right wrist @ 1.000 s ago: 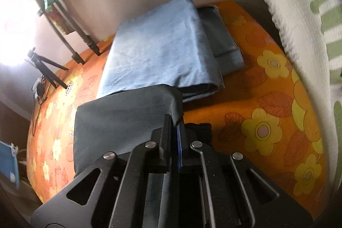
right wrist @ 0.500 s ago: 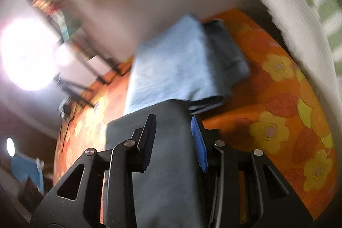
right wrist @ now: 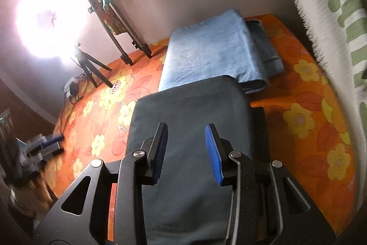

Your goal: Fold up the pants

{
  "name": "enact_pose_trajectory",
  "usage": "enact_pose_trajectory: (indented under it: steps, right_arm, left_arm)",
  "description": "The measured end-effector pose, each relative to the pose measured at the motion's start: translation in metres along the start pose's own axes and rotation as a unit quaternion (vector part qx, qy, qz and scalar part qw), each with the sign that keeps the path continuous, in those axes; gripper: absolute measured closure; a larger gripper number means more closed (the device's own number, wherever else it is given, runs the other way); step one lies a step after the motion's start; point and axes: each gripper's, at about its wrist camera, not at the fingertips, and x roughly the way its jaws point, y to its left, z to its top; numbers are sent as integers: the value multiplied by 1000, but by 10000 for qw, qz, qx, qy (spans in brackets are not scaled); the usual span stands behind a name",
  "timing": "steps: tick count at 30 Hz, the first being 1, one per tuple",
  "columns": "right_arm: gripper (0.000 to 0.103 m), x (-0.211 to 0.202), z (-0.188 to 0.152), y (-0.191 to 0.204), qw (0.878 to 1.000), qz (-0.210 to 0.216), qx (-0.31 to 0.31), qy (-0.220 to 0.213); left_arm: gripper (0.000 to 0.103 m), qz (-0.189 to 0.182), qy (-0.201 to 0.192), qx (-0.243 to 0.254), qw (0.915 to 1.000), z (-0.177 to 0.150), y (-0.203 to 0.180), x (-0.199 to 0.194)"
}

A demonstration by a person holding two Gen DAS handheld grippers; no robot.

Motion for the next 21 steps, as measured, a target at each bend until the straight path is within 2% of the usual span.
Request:
enact_pose_trajectory:
  steps: [5, 9, 11, 12, 13, 14, 15, 16, 17, 19, 21]
  right_arm:
    - [66, -10, -6, -14, 9998, -192, 28, -39]
    - [65, -13, -6, -36, 9990, -376, 196, -100]
    - [61, -13, -5, -46, 9985, -459, 258, -144]
    - [50, -13, -5, -52, 9983, -483, 269, -182]
    - [34, -12, -5, -56, 9983, -476, 270, -208]
    - [26, -11, -5, -61, 9983, -451, 279, -226]
    - [20, -9, -6, -66, 9983, -436, 310, -220]
    - [19, -6, -6, -69, 9983, -423, 344, -195]
    - [19, -4, -6, -72, 9985, -373, 384, -151]
    - [10, 2, -7, -79, 9988, -203, 452, -39]
    - [4, 5, -8, -82, 9987, -223, 453, -5]
  left_arm:
    - [66, 86, 0, 78, 9999, 27, -1, 7]
    - [66, -151, -29, -186, 9997, 32, 0, 25]
    - [66, -239, 27, -299, 9993, 28, 2, 36]
    - [66, -299, 63, -394, 9988, 24, 3, 44]
    - [66, -406, 89, -511, 9978, 19, 5, 51]
    - [65, -503, 108, -624, 9967, 15, 7, 55]
    - [59, -609, 146, -739, 9953, 9, 9, 62]
    - [53, -703, 182, -843, 9938, 4, 11, 68]
    - [52, -756, 210, -953, 9924, -1, 13, 73]
    - [52, -859, 285, -1159, 9891, -9, 17, 83]
    - [51, -884, 387, -1326, 9865, -16, 19, 93]
